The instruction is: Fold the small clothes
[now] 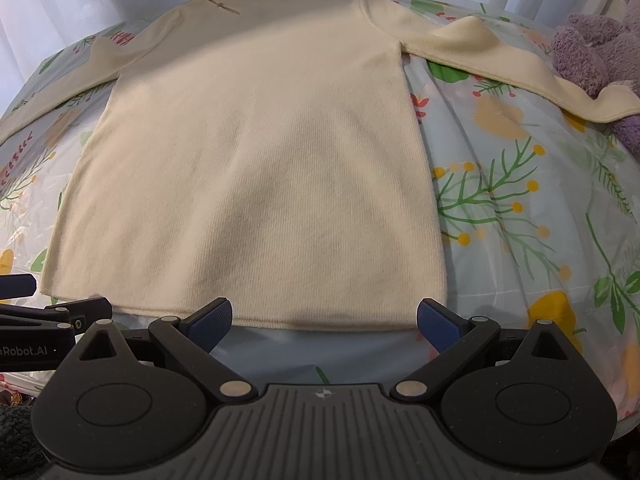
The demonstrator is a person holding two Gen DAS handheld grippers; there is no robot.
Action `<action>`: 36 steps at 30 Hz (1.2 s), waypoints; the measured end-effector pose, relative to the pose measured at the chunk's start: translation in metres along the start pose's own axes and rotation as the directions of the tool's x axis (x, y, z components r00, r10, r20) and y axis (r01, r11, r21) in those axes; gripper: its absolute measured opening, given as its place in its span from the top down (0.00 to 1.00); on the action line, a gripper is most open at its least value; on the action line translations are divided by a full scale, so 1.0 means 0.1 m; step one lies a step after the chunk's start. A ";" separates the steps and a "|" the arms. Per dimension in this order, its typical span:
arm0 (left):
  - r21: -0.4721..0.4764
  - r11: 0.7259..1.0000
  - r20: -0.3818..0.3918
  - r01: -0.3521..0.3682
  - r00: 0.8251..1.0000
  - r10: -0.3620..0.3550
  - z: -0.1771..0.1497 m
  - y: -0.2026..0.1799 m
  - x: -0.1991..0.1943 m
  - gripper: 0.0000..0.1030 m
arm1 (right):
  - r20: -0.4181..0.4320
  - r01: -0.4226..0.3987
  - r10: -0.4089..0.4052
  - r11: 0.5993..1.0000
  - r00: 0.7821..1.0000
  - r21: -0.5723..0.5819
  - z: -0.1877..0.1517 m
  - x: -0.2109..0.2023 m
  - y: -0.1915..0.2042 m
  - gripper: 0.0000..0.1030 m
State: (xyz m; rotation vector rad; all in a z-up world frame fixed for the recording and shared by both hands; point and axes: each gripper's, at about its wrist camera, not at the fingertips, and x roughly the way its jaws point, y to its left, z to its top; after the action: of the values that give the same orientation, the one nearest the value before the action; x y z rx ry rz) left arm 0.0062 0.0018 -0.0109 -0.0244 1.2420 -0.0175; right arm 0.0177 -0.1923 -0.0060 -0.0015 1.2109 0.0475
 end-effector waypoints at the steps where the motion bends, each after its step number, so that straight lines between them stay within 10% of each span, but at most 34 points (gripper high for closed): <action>1: -0.002 1.000 -0.002 0.001 1.000 -0.001 0.00 0.01 0.00 0.00 | -0.002 -0.014 0.014 1.000 1.000 0.003 0.00 0.01 -0.01 0.04; 15: 0.006 1.000 -0.033 0.016 0.999 -0.016 0.12 -0.01 0.13 0.00 | -0.026 -0.150 0.153 0.985 0.988 0.085 0.08 0.14 -0.24 0.04; 21: -0.015 1.000 -0.030 0.027 0.999 -0.027 0.25 0.05 0.19 0.00 | 0.271 -0.257 0.199 0.946 0.942 0.198 0.26 0.00 -0.81 0.04; 26: -0.043 0.999 -0.010 0.022 1.000 -0.022 0.49 0.11 0.27 0.00 | 0.618 -0.229 0.006 0.931 0.786 0.283 0.43 -0.19 -1.49 0.04; 32: -0.055 0.998 0.043 0.035 0.999 -0.032 0.83 0.11 0.48 0.00 | 0.556 -0.021 -0.315 0.857 0.769 0.515 0.94 0.06 -2.44 0.06; 36: -0.064 0.998 0.083 0.007 0.997 -0.002 0.98 0.08 0.68 0.00 | 0.491 -0.042 -0.382 0.755 0.783 0.655 1.12 0.36 -3.11 0.33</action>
State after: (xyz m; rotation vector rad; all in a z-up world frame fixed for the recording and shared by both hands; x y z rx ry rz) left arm 0.1207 0.0090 -0.0443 -0.0828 1.1591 0.0191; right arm 0.1464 -0.4991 -0.0078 0.4709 0.5170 -0.5181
